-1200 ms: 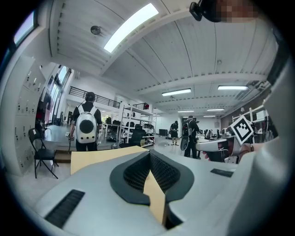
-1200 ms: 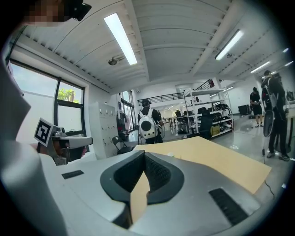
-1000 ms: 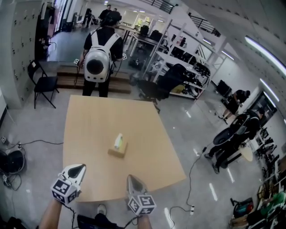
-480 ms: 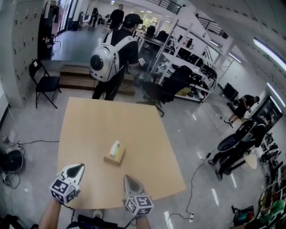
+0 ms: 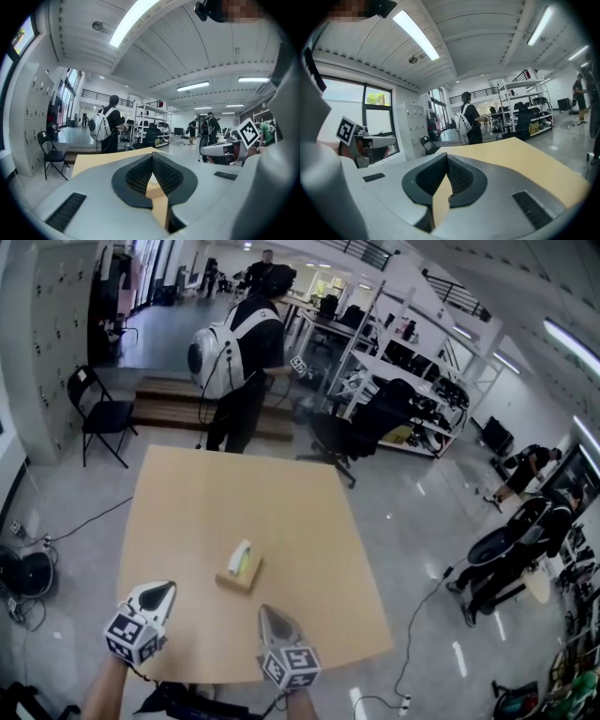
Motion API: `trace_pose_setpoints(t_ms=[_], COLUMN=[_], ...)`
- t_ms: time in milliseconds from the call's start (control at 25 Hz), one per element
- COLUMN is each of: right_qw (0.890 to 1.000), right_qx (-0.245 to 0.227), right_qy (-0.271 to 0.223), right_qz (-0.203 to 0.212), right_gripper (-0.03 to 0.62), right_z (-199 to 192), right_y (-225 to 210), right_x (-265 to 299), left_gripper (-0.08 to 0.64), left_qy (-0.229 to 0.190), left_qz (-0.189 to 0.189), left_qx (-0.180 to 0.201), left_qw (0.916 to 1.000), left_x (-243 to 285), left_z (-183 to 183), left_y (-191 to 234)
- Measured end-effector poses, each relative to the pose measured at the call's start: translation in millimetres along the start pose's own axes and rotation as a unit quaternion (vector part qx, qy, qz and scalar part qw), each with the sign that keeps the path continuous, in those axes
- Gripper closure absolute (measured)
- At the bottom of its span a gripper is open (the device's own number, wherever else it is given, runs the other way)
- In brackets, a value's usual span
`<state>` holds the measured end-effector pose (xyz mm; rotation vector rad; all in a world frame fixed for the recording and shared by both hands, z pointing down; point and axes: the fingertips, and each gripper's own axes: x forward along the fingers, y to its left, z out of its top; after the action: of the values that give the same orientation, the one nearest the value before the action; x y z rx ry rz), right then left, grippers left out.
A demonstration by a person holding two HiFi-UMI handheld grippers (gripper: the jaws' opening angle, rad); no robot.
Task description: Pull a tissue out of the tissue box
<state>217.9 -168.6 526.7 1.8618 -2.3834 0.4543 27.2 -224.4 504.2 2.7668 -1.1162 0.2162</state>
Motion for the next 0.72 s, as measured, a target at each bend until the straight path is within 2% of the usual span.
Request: trace_pose_setpoints(t_ms=[480, 720], right_qw=[1.000, 1.000], right_qx=[-0.008, -0.005], right_qy=[0.003, 0.009], right_qz=[0.003, -0.004], right_gripper=[0.580, 0.580], right_z=[7.5, 7.5], right_y=[-13.2, -24.6], right_x=[42.9, 71.5], left_gripper=[0.552, 0.552], left_qy=[-0.007, 0.003], left_qz=[0.002, -0.007], left_qx=[0.001, 0.001], left_qw=[1.0000, 1.0000], left_x=[35.1, 61.9], left_z=[-0.2, -6.9], left_y=[27.6, 44.4])
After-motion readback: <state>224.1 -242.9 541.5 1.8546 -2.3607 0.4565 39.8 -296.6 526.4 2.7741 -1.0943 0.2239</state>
